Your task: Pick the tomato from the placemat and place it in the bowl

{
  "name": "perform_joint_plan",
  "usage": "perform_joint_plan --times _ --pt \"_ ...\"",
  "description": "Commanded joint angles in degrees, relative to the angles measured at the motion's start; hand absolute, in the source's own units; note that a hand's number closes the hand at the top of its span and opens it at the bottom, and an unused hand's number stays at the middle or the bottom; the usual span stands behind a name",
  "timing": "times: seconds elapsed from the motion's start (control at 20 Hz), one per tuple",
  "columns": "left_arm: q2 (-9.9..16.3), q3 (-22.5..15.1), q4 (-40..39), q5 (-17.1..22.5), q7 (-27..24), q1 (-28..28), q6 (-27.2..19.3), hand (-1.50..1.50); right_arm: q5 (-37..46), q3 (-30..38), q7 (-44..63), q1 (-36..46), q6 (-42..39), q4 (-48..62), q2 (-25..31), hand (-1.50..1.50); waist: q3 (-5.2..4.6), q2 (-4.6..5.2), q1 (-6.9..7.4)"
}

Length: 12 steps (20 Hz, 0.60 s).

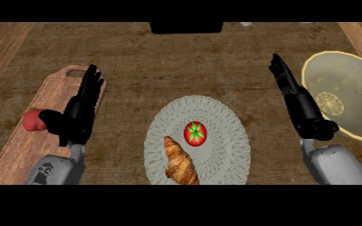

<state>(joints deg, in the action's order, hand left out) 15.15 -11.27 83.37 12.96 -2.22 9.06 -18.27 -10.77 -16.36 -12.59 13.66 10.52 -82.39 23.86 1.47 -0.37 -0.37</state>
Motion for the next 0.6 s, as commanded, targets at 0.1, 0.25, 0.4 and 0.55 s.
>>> perform_joint_plan --times 0.1,0.25,0.4,0.55 --pt "2.13 -5.17 4.52 -3.16 1.58 0.68 5.35 0.0 -0.95 -2.46 3.57 0.5 -2.03 -5.85 -3.36 1.5 -1.47 0.12 0.15" --pt "3.47 -8.5 3.65 -2.42 0.4 2.13 12.44 0.0 -0.97 -7.37 9.62 5.38 -1.23 -8.27 -8.98 1.5 -1.55 0.15 0.28" --pt "2.4 -10.02 5.01 -0.56 3.09 2.71 14.81 0.0 14.26 -12.96 11.26 7.0 6.37 2.88 -9.29 1.5 -1.51 0.53 1.35" --pt "3.11 -8.84 6.78 -0.19 3.82 0.31 15.85 0.0 11.78 -13.26 4.92 6.08 4.17 5.92 -15.32 -1.5 -1.44 0.46 1.16"
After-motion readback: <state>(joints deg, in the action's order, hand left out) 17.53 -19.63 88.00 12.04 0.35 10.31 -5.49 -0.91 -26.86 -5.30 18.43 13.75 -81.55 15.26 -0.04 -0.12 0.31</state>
